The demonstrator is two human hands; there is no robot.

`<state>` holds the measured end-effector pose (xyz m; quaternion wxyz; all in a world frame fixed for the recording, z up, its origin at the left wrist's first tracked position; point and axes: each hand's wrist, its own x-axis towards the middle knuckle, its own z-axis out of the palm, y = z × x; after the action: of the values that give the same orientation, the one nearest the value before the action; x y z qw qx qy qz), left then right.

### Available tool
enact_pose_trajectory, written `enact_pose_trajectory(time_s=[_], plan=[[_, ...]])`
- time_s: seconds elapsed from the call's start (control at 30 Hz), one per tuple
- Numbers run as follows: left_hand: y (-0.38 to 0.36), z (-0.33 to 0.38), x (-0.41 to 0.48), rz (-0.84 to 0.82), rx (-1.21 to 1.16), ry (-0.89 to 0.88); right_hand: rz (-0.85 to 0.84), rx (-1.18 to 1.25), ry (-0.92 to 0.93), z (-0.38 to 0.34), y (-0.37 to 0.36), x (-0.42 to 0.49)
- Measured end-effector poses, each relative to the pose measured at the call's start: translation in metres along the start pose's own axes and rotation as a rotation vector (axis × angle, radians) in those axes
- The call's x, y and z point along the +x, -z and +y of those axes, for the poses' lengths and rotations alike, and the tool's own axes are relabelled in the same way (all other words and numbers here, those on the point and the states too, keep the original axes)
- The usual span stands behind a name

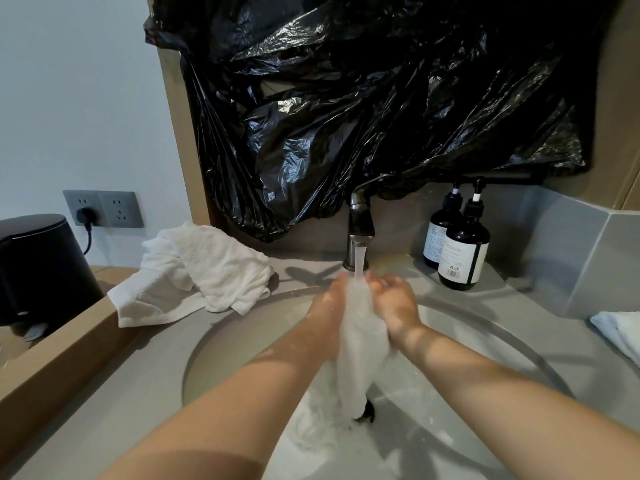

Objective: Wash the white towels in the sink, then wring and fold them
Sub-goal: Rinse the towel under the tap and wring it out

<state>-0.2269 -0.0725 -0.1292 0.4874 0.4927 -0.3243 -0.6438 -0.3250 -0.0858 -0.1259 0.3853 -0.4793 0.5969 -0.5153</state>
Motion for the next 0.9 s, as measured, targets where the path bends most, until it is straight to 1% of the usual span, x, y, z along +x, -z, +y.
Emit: enact_pose_trajectory(time_s=[0.03,0.07,0.13,0.17,0.23,0.3,0.37,0.43,0.5,0.6,0.67,0.7,0.73,0.77,0.8,0.83,0.9], plan=[[-0.002,-0.001,0.002,0.016,0.016,0.006,0.007,-0.021,-0.028,0.002,0.005,0.004],[-0.002,-0.003,0.005,0.07,0.074,0.008,0.019,-0.036,-0.042,0.002,0.009,0.005],[-0.004,-0.006,0.009,0.185,0.144,-0.014,0.037,0.03,0.005,-0.002,0.006,0.002],[-0.006,-0.005,0.009,0.214,0.141,-0.032,0.036,0.066,0.045,-0.004,0.0,-0.002],[-0.006,-0.006,0.012,0.21,0.107,-0.061,0.006,-0.004,0.164,-0.007,-0.012,-0.015],[-0.005,-0.006,0.013,0.12,0.087,-0.061,0.008,-0.079,0.212,-0.003,-0.014,-0.017],[-0.008,-0.003,0.009,0.071,0.069,0.004,0.021,-0.075,0.139,0.002,-0.005,-0.005],[-0.011,-0.002,0.008,0.101,0.063,0.007,-0.04,-0.09,0.017,0.008,0.007,0.006],[-0.009,-0.002,0.012,0.171,0.158,-0.033,-0.047,-0.073,-0.011,0.01,0.011,0.008],[-0.003,0.005,0.009,0.215,0.233,-0.096,-0.034,-0.07,0.132,0.002,-0.003,-0.008],[-0.001,0.009,0.004,0.224,0.202,-0.094,-0.044,-0.102,0.212,0.0,-0.016,-0.02],[-0.002,0.01,0.005,0.193,0.184,-0.107,-0.032,-0.042,0.194,-0.001,-0.017,-0.021],[-0.003,0.011,0.002,0.118,0.183,-0.094,-0.028,0.077,0.146,-0.001,-0.015,-0.02],[-0.006,0.011,0.001,0.064,0.186,-0.09,-0.016,0.143,0.091,0.002,-0.011,-0.015],[-0.006,0.011,-0.001,0.038,0.171,-0.088,-0.013,0.113,0.062,0.002,-0.005,-0.011],[-0.004,0.011,-0.004,0.07,0.14,-0.08,-0.028,0.03,0.056,0.004,0.0,-0.008],[-0.001,0.01,0.003,0.185,0.165,-0.114,-0.044,-0.055,0.093,0.004,-0.001,-0.007]])
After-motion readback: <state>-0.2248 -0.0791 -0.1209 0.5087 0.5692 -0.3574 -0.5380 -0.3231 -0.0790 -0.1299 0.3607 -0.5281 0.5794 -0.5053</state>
